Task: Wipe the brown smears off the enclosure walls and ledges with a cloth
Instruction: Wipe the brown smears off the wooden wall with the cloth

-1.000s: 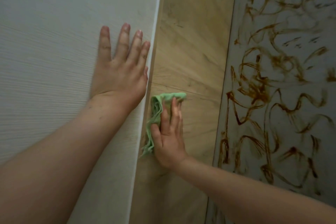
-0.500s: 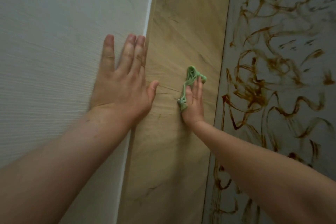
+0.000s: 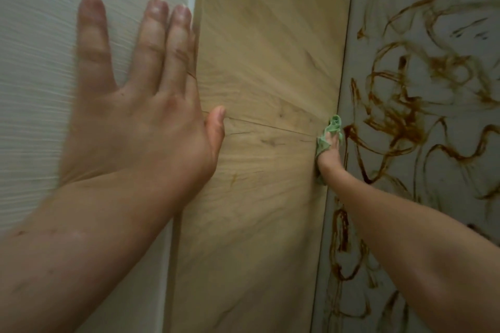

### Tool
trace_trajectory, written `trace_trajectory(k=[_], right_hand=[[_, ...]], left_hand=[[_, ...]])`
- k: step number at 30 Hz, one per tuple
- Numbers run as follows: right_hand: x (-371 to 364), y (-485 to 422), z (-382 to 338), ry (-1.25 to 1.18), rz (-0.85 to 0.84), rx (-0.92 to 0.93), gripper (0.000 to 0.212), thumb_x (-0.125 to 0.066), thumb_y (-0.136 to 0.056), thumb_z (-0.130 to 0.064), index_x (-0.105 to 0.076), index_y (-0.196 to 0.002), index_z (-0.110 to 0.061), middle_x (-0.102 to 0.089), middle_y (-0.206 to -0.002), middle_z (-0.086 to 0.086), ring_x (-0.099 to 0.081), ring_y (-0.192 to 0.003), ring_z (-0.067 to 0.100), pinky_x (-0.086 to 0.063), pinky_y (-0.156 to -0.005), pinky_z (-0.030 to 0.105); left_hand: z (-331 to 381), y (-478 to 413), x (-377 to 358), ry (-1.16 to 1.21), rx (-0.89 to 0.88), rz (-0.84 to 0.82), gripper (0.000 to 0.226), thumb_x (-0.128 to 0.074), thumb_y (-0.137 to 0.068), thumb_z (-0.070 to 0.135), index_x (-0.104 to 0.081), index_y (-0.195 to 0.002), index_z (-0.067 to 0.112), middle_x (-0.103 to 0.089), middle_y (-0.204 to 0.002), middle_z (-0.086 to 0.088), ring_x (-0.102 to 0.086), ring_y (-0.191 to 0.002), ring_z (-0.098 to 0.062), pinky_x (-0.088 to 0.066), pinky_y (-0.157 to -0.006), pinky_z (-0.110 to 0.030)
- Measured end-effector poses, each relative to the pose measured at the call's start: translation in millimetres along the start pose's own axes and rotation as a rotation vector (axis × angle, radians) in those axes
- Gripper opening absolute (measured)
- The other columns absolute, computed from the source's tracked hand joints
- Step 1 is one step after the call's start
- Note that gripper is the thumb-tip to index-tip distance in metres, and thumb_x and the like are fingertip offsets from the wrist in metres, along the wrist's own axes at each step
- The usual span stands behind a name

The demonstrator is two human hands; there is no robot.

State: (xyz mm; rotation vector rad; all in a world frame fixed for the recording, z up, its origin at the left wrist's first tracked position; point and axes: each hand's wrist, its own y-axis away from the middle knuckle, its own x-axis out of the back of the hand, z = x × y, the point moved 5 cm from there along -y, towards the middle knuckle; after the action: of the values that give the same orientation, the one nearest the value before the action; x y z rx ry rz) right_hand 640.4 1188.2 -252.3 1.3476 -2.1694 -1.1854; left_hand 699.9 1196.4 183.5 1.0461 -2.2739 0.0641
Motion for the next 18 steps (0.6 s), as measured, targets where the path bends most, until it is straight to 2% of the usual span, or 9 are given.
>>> trace_trajectory(k=[4,7,8,11,13,15,16,17,18], right_hand=[[-18,55,60,0.053,-0.022,-0.212,0.054,-0.013,-0.113,-0.028,-0.005,-0.166,-0.021,0.005,-0.174,0.002,0.002,-0.16,0.023,-0.004,-0.129,0.047],[-15,43,35,-0.06,0.069,-0.33,0.068,-0.011,-0.101,-0.048,-0.017,-0.165,-0.025,-0.016,-0.171,0.005,-0.018,-0.156,0.03,-0.017,-0.126,0.056],[-12,38,12,-0.083,0.095,-0.305,0.067,-0.015,-0.102,-0.046,-0.019,-0.164,-0.024,-0.018,-0.171,0.007,-0.02,-0.155,0.031,-0.019,-0.125,0.056],[-15,72,-78,-0.032,0.091,0.032,0.054,-0.02,-0.113,-0.023,-0.009,-0.166,-0.022,0.003,-0.174,0.002,0.001,-0.16,0.023,-0.006,-0.129,0.051],[-30,134,-109,-0.042,0.033,0.278,0.056,-0.021,-0.113,-0.035,0.001,-0.165,-0.033,0.011,-0.173,-0.008,0.011,-0.159,0.014,0.002,-0.129,0.044],[-41,193,-109,-0.044,0.009,0.543,0.057,-0.018,-0.11,-0.047,0.004,-0.162,-0.042,0.009,-0.172,-0.016,0.01,-0.157,0.004,0.001,-0.127,0.033],[-44,204,-95,-0.022,0.015,0.621,0.058,-0.017,-0.107,-0.049,0.002,-0.162,-0.042,0.006,-0.171,-0.018,0.007,-0.157,0.003,-0.001,-0.127,0.032],[-42,200,-80,-0.021,0.023,0.621,0.06,-0.016,-0.106,-0.049,-0.001,-0.163,-0.04,0.003,-0.171,-0.017,0.004,-0.157,0.003,-0.003,-0.128,0.033],[-37,181,-68,-0.047,0.033,0.531,0.06,-0.015,-0.106,-0.048,-0.002,-0.164,-0.037,0.003,-0.171,-0.017,0.003,-0.158,0.005,-0.004,-0.129,0.036]], left_hand=[[3,7,13,-0.127,-0.005,-0.077,0.082,0.0,-0.103,0.048,-0.005,-0.159,-0.011,0.004,-0.17,-0.021,0.009,-0.158,-0.037,0.003,-0.121,-0.071],[6,9,20,-0.189,-0.02,-0.107,0.08,0.003,-0.103,0.047,0.0,-0.159,-0.01,0.007,-0.17,-0.021,0.008,-0.158,-0.038,0.003,-0.12,-0.07],[7,8,21,-0.182,-0.021,-0.115,0.08,0.002,-0.103,0.047,0.001,-0.159,-0.01,0.007,-0.171,-0.021,0.008,-0.158,-0.038,0.004,-0.12,-0.07],[6,10,25,-0.181,-0.014,-0.109,0.079,0.0,-0.104,0.047,0.001,-0.159,-0.01,0.005,-0.171,-0.021,0.007,-0.158,-0.037,0.005,-0.12,-0.069],[5,11,25,-0.178,-0.005,-0.101,0.08,0.0,-0.103,0.047,0.001,-0.159,-0.01,0.005,-0.171,-0.021,0.007,-0.158,-0.037,0.007,-0.12,-0.068],[5,11,25,-0.185,-0.003,-0.096,0.08,-0.001,-0.103,0.047,0.001,-0.159,-0.01,0.004,-0.171,-0.021,0.006,-0.158,-0.037,0.006,-0.12,-0.068],[4,10,26,-0.188,-0.004,-0.097,0.079,-0.001,-0.104,0.047,0.0,-0.159,-0.01,0.004,-0.171,-0.021,0.005,-0.158,-0.038,0.006,-0.12,-0.068],[5,11,27,-0.185,-0.006,-0.101,0.079,-0.001,-0.104,0.047,-0.001,-0.159,-0.01,0.003,-0.171,-0.021,0.005,-0.158,-0.038,0.005,-0.12,-0.069],[5,11,28,-0.183,-0.007,-0.102,0.079,-0.001,-0.104,0.047,-0.001,-0.159,-0.01,0.003,-0.171,-0.022,0.005,-0.158,-0.038,0.005,-0.12,-0.069]])
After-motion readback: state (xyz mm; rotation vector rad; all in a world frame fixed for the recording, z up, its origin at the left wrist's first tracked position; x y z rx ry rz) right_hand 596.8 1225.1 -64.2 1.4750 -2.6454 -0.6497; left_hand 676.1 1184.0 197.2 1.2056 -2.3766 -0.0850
